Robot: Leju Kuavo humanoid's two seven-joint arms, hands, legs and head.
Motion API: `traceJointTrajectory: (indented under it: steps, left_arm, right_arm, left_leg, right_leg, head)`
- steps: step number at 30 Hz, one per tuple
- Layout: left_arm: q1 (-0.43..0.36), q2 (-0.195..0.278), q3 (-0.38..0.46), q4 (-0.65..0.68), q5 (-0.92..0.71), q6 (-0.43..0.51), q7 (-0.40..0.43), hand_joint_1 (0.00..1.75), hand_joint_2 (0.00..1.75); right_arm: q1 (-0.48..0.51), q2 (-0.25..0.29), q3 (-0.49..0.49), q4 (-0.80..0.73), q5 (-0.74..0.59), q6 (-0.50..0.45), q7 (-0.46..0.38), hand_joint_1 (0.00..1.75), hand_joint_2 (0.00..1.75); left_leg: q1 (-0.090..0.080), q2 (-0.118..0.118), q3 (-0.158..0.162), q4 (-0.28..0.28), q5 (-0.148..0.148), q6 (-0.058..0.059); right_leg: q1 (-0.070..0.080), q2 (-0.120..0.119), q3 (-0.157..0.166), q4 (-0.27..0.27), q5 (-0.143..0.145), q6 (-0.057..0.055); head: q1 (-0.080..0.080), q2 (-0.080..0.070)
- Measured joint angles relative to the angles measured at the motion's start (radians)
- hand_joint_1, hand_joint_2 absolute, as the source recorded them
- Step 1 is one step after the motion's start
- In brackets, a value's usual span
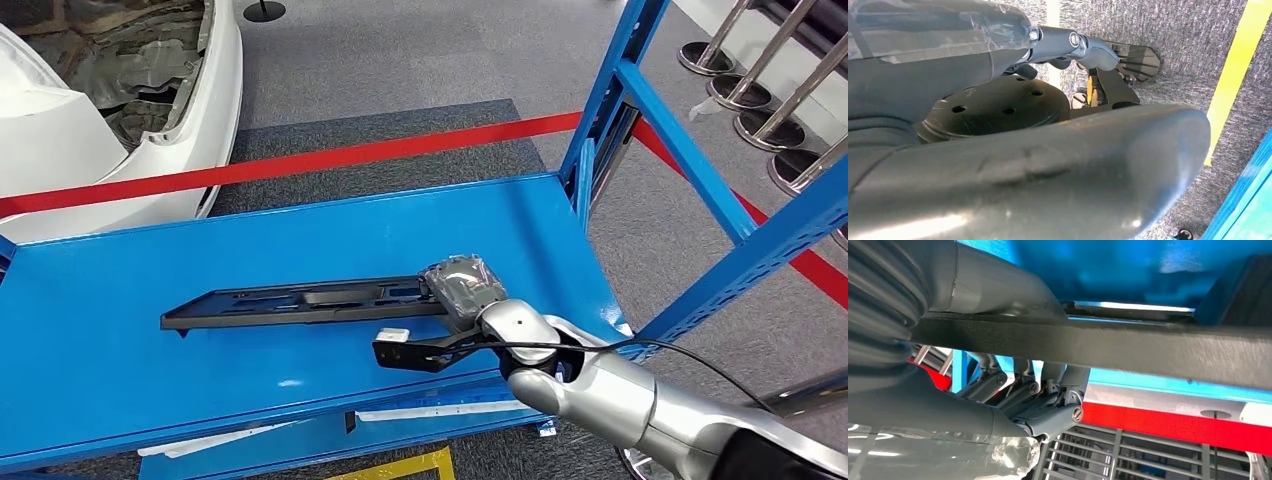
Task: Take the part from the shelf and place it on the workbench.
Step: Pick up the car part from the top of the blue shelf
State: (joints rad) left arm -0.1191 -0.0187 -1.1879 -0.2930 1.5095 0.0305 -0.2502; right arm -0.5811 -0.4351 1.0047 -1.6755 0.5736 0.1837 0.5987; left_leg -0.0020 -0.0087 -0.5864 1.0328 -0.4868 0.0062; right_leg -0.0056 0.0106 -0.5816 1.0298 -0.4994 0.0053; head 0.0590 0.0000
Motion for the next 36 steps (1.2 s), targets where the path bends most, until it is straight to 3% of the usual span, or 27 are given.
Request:
traceJointTrajectory:
  steps: [6, 9, 19, 23, 26, 32, 36]
  left_arm:
    - [0.0, 0.0, 0.0, 0.0, 0.008, 0.0, -0.003, 0.0, 0.0]
    - [0.0, -0.001, 0.0, 0.0, 0.013, 0.001, -0.01, 0.0, 0.0]
    - [0.004, -0.005, 0.0, 0.0, 0.017, 0.022, -0.031, 0.0, 0.0]
    - [0.005, -0.006, 0.0, 0.0, 0.017, 0.037, -0.032, 0.0, 0.0]
    - [0.005, -0.007, 0.0, 0.0, 0.017, 0.044, -0.032, 0.0, 0.0]
    - [0.005, -0.009, 0.0, 0.0, 0.016, 0.052, -0.034, 0.0, 0.0]
    - [0.005, -0.011, 0.0, 0.0, 0.016, 0.053, -0.035, 0.0, 0.0]
  right_arm:
    - [0.008, 0.0, -0.017, 0.015, -0.009, -0.023, -0.028, 1.75, 1.75]
    - [0.014, 0.0, -0.03, 0.025, -0.013, -0.078, -0.061, 1.75, 1.75]
    - [0.092, 0.004, -0.149, 0.03, 0.053, -0.5, -0.196, 1.75, 1.75]
    - [0.141, 0.01, -0.219, 0.005, 0.055, -0.73, -0.299, 1.75, 1.75]
    - [0.177, 0.024, -0.273, -0.027, 0.043, -0.842, -0.389, 1.75, 1.75]
    - [0.28, 0.118, -0.422, -0.11, -0.013, -0.869, -0.665, 1.75, 1.75]
    - [0.325, 0.186, -0.496, -0.15, -0.04, -0.869, -0.754, 1.75, 1.75]
  left_leg:
    - [0.0, 0.0, 0.001, 0.0, 0.0, 0.0]
    - [0.0, 0.0, 0.002, 0.0, 0.0, 0.0]
    - [0.0, -0.002, 0.002, 0.0, -0.001, 0.0]
    - [0.0, -0.003, 0.002, 0.0, -0.001, 0.001]
    - [0.0, -0.003, 0.002, 0.0, -0.002, 0.001]
    - [0.0, -0.003, 0.003, 0.0, -0.002, 0.001]
    - [-0.005, -0.003, 0.004, 0.002, -0.005, 0.009]
  right_leg:
    - [0.0, 0.0, 0.002, 0.0, 0.0, 0.0]
    - [0.0, 0.0, 0.003, 0.0, 0.0, 0.0]
    - [0.0, -0.002, 0.003, 0.0, 0.0, 0.0]
    - [0.0, -0.003, 0.003, -0.001, -0.001, 0.0]
    - [0.0, -0.003, 0.003, -0.001, -0.002, 0.0]
    - [0.0, -0.003, 0.004, -0.001, -0.002, -0.001]
    - [-0.004, -0.004, 0.008, -0.008, 0.0, 0.005]
  head:
    - [0.0, 0.0]
    - [0.0, 0.0]
    - [0.0, 0.0]
    - [0.0, 0.0]
    - [0.0, 0.0]
    - [0.0, 0.0]
    - [-0.002, 0.0]
